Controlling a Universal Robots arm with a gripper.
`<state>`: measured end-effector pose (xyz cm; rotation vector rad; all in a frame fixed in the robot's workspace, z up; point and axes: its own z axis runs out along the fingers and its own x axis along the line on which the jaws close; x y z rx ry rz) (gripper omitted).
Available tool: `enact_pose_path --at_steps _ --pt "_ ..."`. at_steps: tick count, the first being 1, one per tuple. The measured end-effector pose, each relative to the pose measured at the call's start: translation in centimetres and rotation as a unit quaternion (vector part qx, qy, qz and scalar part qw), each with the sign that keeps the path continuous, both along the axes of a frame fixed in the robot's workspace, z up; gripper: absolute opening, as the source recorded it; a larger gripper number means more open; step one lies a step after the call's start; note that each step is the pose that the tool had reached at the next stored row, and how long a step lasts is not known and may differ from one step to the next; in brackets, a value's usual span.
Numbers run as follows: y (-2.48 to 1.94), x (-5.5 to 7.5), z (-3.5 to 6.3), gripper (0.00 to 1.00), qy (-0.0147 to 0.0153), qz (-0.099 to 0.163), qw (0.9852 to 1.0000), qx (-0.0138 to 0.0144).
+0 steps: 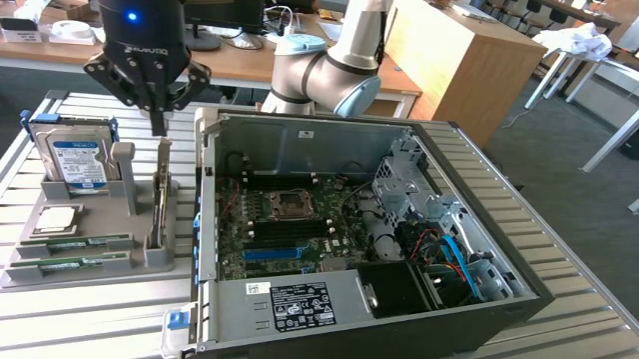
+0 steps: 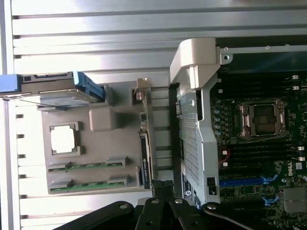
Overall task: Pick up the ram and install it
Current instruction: 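Reach for the ram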
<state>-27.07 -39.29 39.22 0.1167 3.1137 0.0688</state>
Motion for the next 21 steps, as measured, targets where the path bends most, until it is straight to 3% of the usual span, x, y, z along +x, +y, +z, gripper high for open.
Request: enact_pose_path --at_steps 21 --pt "0.30 -4.7 -0.05 0.10 0.0000 0.000 1.0000 0.0000"
